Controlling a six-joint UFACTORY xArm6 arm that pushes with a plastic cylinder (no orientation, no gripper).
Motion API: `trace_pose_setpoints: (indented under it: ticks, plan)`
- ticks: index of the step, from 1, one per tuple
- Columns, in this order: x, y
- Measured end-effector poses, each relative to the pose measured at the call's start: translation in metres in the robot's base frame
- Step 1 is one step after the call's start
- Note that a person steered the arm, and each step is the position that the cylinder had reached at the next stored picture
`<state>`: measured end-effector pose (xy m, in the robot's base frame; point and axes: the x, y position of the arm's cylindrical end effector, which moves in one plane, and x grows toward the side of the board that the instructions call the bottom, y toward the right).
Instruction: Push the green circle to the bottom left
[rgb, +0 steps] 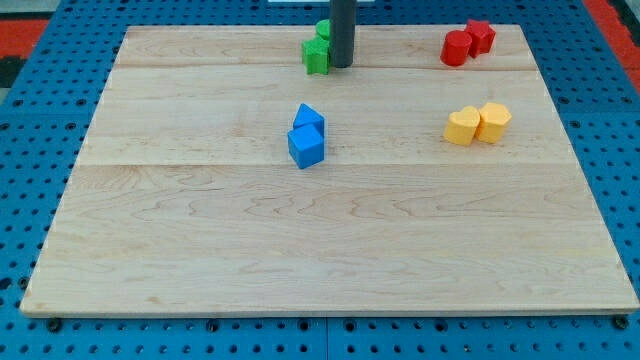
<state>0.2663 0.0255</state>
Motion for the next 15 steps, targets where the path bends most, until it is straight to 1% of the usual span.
trace_pose_setpoints:
  ticks: [3,4,6,7,8,9,10,11,12,13,15]
  plan:
    - [0.0,0.0]
    - [-0.005,0.008]
    - [-0.069,0.015]
    - [-0.072,-0.008]
    - [-0.067,-0.041]
    - [-0.051,-0.089]
    - [-0.033,-0.099]
    - [-0.02,-0.079]
    - [0.016,-0.09]
    - [0.032,-0.149]
    - [0.001,-0.138]
